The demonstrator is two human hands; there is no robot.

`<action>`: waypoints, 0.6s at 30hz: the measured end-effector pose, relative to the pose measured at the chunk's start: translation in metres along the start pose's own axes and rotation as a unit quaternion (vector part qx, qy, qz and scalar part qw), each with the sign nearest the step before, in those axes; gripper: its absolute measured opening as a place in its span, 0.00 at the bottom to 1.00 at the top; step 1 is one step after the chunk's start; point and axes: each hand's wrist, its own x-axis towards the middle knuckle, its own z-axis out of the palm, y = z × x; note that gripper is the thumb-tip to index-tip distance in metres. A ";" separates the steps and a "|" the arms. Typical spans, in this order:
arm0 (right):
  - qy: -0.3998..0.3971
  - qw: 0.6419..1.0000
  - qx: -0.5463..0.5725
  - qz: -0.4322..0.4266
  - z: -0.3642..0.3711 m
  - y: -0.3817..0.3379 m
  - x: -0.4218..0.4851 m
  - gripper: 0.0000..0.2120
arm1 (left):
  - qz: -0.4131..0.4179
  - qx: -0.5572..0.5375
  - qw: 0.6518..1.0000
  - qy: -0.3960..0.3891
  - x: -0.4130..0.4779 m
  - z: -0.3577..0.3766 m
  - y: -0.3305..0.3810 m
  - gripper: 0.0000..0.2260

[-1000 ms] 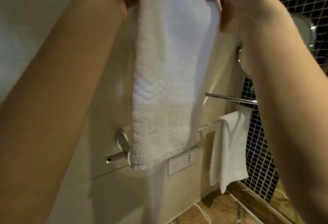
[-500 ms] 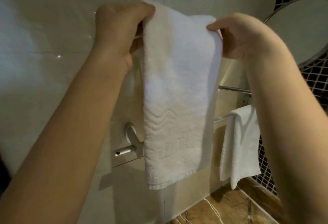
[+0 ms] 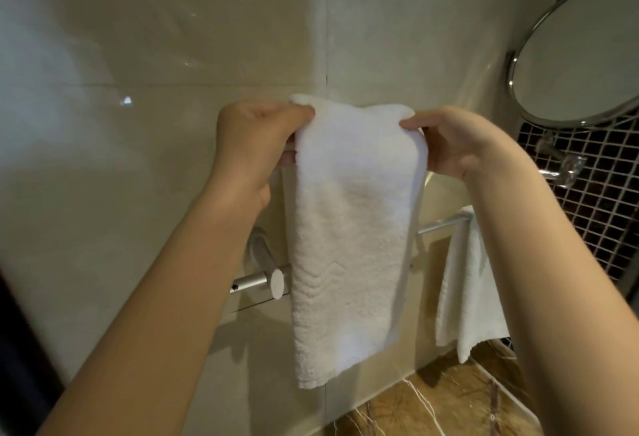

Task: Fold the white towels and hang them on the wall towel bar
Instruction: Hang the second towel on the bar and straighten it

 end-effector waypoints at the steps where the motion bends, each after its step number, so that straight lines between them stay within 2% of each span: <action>1: 0.000 1.000 -0.001 0.005 0.000 0.004 0.000 0.08 | -0.007 0.004 1.000 0.001 -0.001 -0.001 -0.004 0.09; 9: 0.008 0.999 0.023 0.043 -0.003 0.038 0.002 0.11 | -0.048 0.023 0.999 -0.003 -0.014 -0.009 -0.033 0.09; 14: 0.028 0.998 -0.033 0.053 0.000 0.058 0.002 0.13 | -0.065 0.047 0.996 0.029 -0.021 -0.018 -0.050 0.10; 18: 0.037 0.994 -0.094 0.048 0.004 0.069 -0.001 0.11 | -0.054 0.141 0.988 0.041 -0.028 -0.029 -0.060 0.06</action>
